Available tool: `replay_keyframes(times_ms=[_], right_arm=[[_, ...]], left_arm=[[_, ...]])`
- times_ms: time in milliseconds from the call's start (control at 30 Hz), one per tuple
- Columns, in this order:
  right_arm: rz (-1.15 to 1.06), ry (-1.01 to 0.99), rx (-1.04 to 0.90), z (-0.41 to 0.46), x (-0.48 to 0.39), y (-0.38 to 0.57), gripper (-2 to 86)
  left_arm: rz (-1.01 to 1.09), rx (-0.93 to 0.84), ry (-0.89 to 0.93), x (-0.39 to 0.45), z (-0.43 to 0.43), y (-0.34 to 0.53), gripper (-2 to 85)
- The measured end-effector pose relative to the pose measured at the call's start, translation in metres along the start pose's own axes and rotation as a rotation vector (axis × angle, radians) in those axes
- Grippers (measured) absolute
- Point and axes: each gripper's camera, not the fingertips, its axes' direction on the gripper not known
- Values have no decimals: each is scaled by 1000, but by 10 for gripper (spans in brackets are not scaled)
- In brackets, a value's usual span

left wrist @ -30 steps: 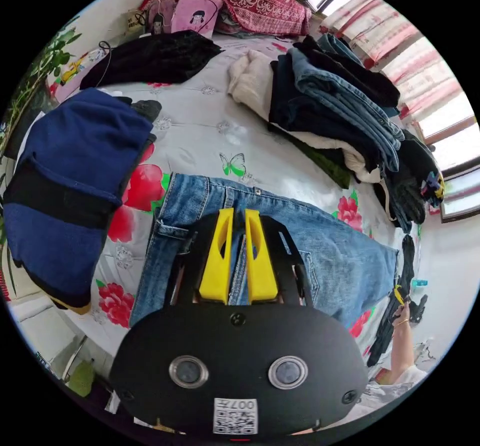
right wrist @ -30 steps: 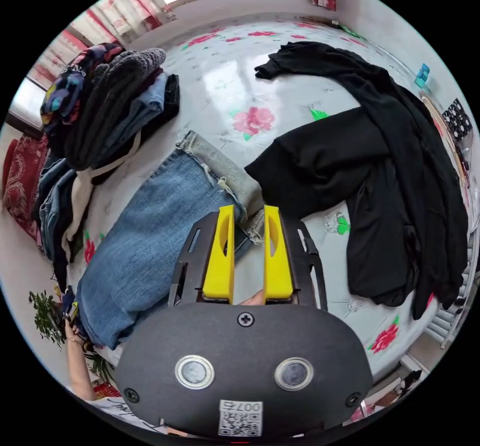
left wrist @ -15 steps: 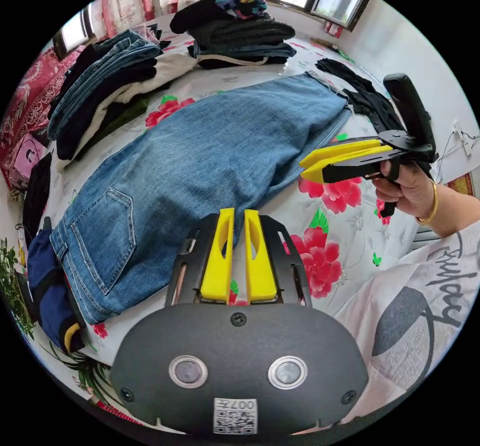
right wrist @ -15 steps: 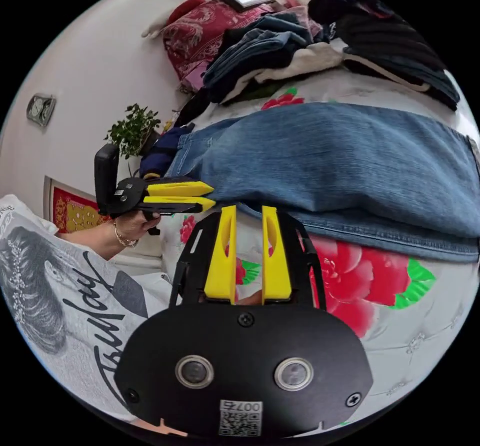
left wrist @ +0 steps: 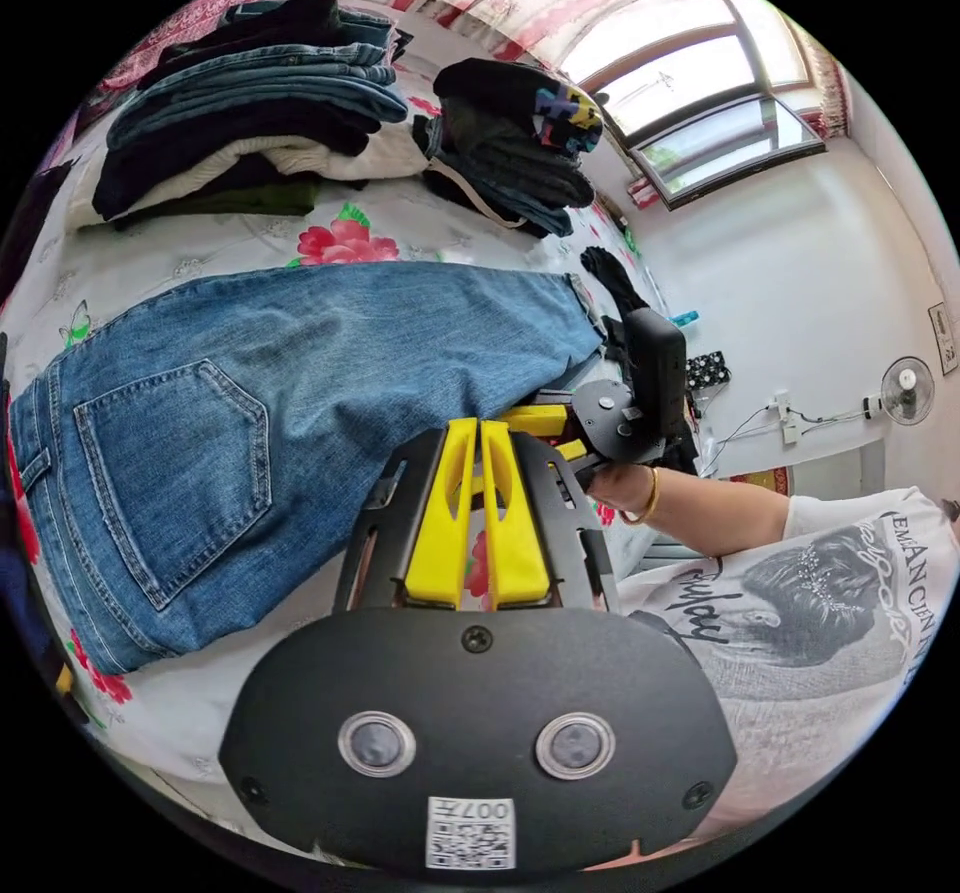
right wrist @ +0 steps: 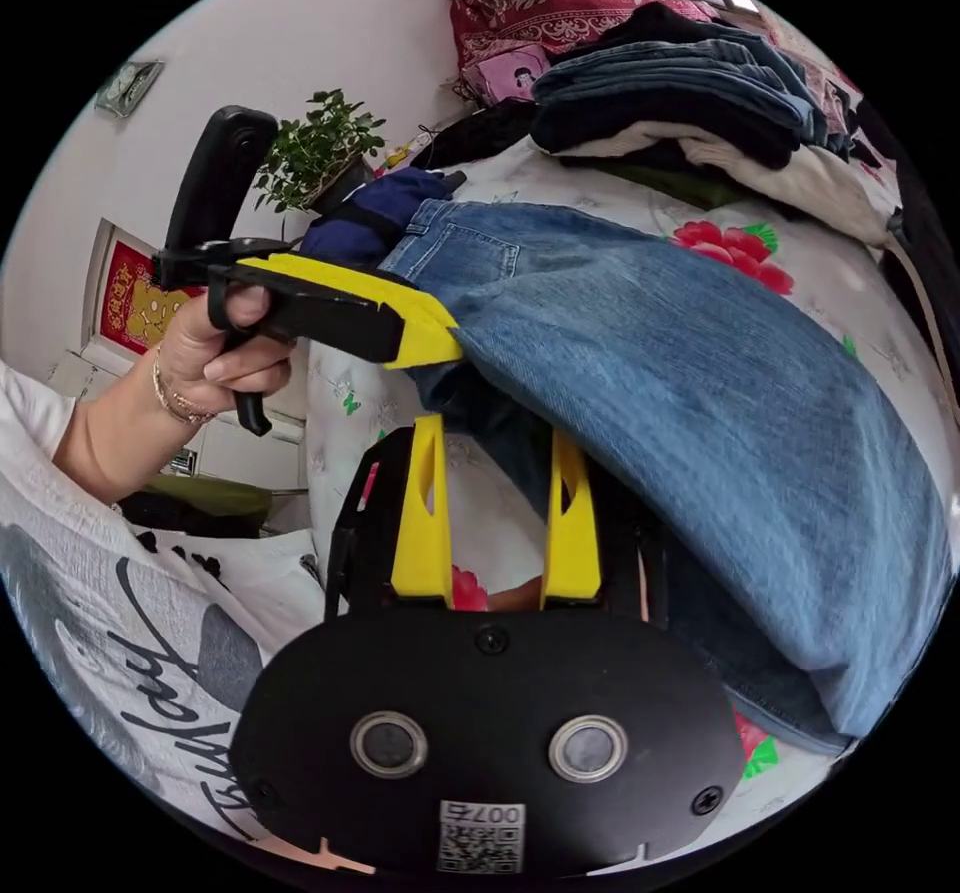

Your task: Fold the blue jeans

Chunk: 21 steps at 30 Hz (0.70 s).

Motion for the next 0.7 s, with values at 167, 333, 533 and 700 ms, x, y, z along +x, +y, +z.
replay_keyframes(times_ms=[167,333,533,700], right_arm=[[-112,-20,-67,4,-24,18,42],[-95,-49,-143,21,-42,69,36],[19,-186,-68,-6,-25,51,51],[21,-259,-115,-28,-11,31,56]], left_arm=[[30,-15,-30,-12,2,3,-8],[-45,-54,-255,-51,16,27,11],[-113,-138,-564,-94,36,71,-5],[-254,-108,-737,-116,6,103,-7]])
